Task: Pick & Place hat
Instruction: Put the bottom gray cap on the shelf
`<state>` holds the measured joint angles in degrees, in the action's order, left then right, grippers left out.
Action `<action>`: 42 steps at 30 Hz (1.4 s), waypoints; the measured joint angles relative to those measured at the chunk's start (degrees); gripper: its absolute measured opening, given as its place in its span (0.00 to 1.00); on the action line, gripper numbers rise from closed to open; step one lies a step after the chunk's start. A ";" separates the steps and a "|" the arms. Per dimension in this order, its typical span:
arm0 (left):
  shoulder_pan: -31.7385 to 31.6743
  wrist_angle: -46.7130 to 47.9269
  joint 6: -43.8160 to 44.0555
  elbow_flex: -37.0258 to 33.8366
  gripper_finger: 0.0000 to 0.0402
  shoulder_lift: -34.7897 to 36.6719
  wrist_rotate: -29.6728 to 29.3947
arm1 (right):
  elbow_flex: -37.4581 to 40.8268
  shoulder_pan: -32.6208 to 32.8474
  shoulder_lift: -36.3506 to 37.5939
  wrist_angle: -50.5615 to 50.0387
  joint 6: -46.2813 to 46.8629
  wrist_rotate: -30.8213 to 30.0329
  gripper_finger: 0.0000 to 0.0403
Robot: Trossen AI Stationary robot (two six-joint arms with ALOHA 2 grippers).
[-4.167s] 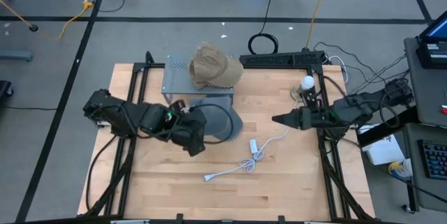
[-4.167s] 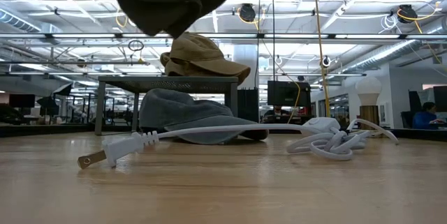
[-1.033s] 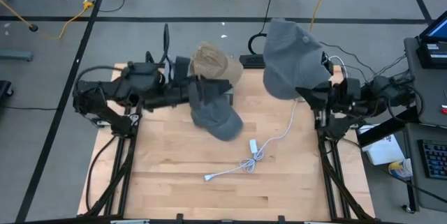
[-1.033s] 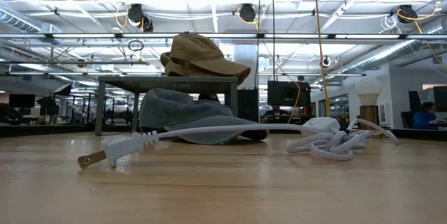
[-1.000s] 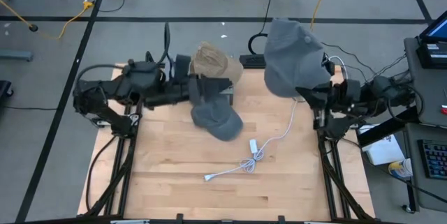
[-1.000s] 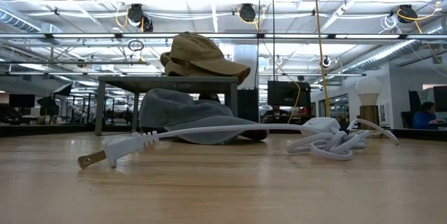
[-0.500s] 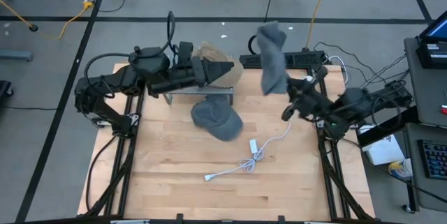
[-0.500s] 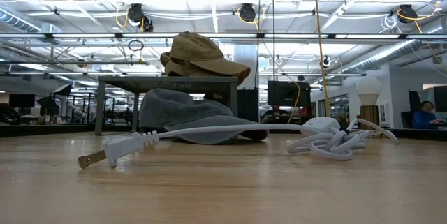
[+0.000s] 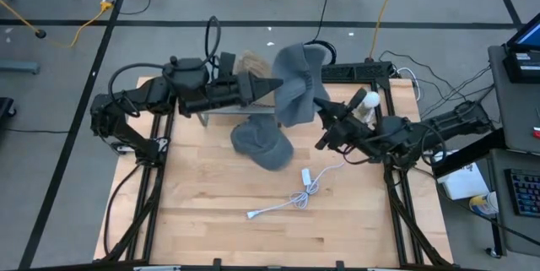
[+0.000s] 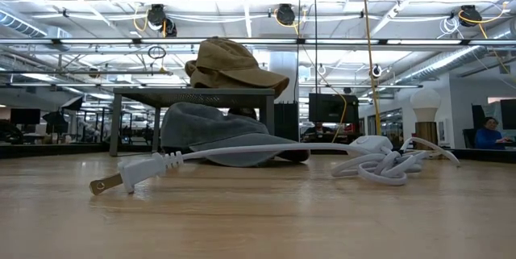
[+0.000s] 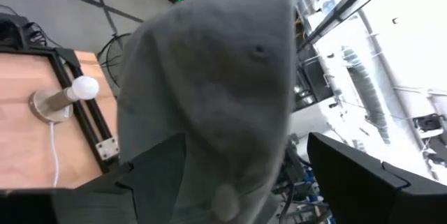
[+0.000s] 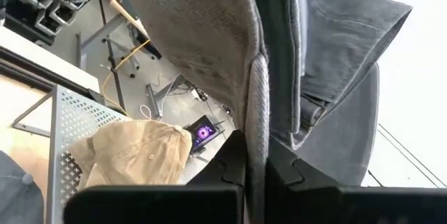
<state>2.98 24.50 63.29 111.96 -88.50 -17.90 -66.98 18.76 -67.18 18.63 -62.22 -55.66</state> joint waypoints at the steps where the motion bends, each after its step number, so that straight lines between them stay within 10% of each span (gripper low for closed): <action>1: 0.13 0.27 -0.02 0.00 0.76 -0.01 0.30 | 0.00 0.00 -0.17 0.04 0.20 -0.03 0.01; 23: 0.16 2.96 -3.43 -0.02 0.68 -0.01 5.45 | -0.02 3.47 0.42 0.00 4.04 -4.52 0.01; 38: 0.16 3.25 -4.28 -0.02 0.05 -0.01 5.43 | -0.02 3.48 0.42 -0.14 4.55 -4.33 0.01; 42: 0.13 3.55 -4.05 -0.02 0.03 -0.01 5.43 | -0.02 3.50 0.42 -0.28 4.55 -4.31 0.01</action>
<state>3.11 28.05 59.24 111.94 -88.51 -12.47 -67.00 22.26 -66.76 18.35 -57.67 -59.97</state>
